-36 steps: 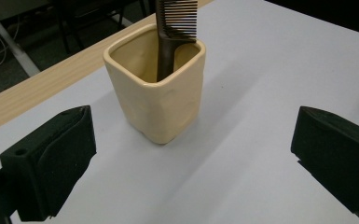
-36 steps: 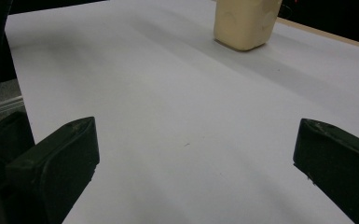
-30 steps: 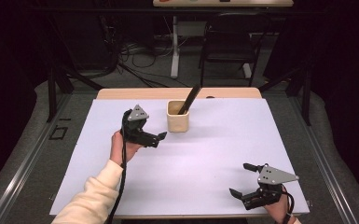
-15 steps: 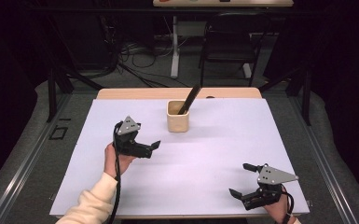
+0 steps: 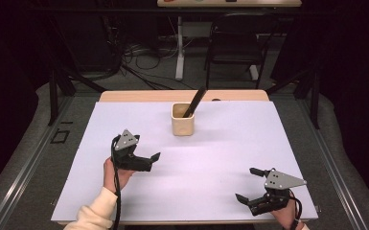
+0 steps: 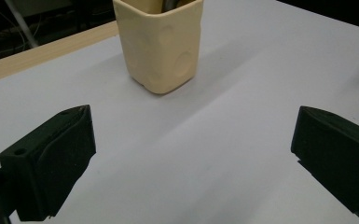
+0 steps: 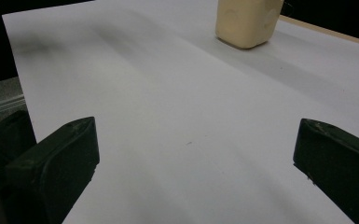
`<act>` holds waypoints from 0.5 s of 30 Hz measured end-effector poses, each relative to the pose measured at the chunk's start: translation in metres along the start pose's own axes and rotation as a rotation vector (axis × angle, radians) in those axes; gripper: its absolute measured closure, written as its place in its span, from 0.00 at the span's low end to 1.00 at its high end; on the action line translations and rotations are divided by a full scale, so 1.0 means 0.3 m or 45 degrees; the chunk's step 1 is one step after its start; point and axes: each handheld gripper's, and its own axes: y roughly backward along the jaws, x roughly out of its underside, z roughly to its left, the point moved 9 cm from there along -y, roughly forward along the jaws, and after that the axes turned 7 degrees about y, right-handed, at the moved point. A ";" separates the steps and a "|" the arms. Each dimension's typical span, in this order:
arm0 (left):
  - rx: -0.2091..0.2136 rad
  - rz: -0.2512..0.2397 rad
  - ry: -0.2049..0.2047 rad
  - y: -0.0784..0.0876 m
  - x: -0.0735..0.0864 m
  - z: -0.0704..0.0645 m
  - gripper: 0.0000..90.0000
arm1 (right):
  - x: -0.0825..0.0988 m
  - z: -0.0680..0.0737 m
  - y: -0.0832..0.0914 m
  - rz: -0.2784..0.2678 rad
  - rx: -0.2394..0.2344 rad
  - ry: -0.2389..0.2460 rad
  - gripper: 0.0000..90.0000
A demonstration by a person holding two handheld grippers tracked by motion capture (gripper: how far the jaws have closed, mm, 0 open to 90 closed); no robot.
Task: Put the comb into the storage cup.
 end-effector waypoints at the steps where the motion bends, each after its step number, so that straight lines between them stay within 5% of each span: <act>1: -0.005 0.002 -0.004 0.003 0.006 0.001 0.00 | 0.000 0.000 0.000 -0.002 -0.003 -0.003 0.00; 15: 0.001 0.012 0.024 0.012 0.079 -0.011 0.00 | -0.001 0.003 -0.001 -0.001 -0.008 -0.005 0.00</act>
